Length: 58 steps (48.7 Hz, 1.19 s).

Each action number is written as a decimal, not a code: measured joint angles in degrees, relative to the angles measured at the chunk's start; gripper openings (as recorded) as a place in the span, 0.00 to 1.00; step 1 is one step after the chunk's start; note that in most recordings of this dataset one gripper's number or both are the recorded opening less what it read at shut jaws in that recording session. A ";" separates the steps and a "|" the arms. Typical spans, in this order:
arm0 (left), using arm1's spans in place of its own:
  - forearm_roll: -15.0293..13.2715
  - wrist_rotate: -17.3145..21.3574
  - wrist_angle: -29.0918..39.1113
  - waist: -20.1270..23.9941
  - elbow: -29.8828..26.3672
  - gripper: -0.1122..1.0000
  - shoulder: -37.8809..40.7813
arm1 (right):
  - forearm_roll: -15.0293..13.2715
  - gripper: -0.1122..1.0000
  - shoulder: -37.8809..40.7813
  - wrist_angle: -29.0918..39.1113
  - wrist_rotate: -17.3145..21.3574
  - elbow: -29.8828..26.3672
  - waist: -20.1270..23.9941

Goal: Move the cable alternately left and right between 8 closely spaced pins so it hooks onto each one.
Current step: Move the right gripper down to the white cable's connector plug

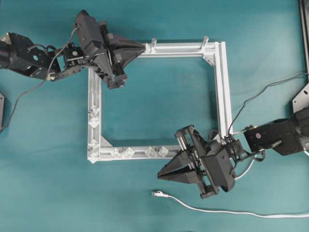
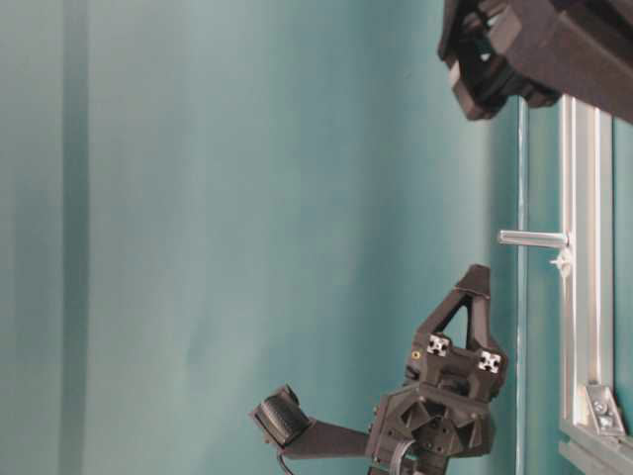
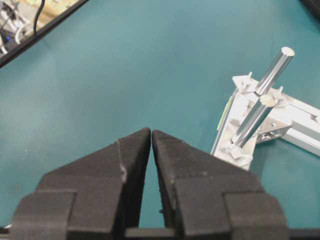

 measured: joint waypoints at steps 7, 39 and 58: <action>1.85 0.00 4.04 -0.18 -0.26 0.10 -5.19 | 0.00 0.10 -1.14 4.75 0.79 -1.05 0.18; 2.55 2.72 40.61 -2.46 7.38 0.10 -36.91 | 0.00 0.10 -7.47 65.39 13.71 -21.80 4.48; 2.55 2.90 56.07 -3.16 18.54 0.10 -65.74 | 4.57 0.10 0.35 76.46 18.98 -31.64 7.29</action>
